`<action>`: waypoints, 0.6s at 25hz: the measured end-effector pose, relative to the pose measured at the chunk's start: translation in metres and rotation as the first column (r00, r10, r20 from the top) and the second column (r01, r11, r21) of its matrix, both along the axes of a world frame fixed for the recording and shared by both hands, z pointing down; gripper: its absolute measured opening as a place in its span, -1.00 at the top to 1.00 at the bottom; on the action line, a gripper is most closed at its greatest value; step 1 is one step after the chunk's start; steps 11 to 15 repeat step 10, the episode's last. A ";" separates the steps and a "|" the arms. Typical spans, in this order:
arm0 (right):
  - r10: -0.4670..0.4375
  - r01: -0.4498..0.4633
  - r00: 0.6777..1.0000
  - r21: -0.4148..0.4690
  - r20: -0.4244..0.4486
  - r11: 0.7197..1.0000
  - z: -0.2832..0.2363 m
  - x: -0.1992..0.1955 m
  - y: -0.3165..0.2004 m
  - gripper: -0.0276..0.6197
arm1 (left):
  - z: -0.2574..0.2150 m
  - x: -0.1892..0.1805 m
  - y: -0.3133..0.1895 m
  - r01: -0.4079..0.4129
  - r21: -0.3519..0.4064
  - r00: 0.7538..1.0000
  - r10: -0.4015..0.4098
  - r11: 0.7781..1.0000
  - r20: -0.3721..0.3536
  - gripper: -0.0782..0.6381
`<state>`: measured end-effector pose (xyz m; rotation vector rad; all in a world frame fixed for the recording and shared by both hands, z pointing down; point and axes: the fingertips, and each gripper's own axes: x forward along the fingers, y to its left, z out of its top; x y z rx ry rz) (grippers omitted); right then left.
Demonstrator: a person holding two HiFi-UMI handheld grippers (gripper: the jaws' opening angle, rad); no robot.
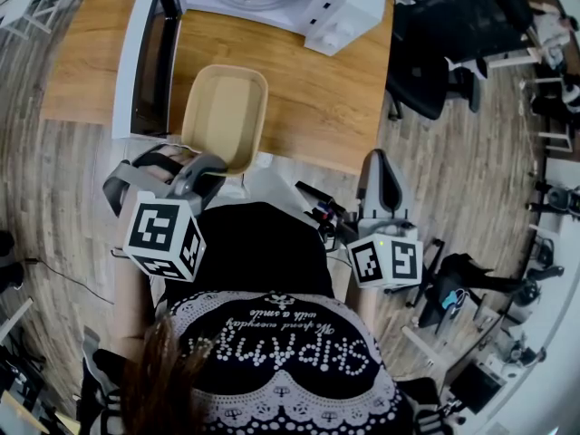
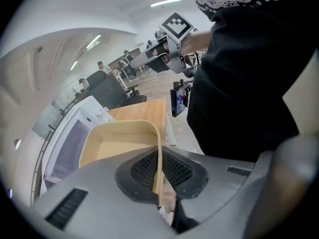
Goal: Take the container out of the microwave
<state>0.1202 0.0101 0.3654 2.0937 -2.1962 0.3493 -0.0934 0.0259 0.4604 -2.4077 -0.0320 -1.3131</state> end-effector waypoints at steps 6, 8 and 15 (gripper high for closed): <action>0.002 -0.002 1.000 0.000 -0.005 1.000 -0.001 0.003 -0.004 0.81 | 0.000 0.001 -0.003 0.005 -0.003 1.000 -0.005 1.000 -0.007 0.67; 0.004 -0.004 1.000 0.000 -0.006 1.000 0.000 0.004 -0.006 0.81 | 0.000 0.003 -0.005 0.004 -0.001 1.000 -0.004 1.000 -0.009 0.67; 0.005 -0.005 1.000 -0.001 -0.007 1.000 0.000 0.005 -0.007 0.81 | 0.000 0.004 -0.006 0.003 0.002 1.000 -0.003 1.000 -0.011 0.67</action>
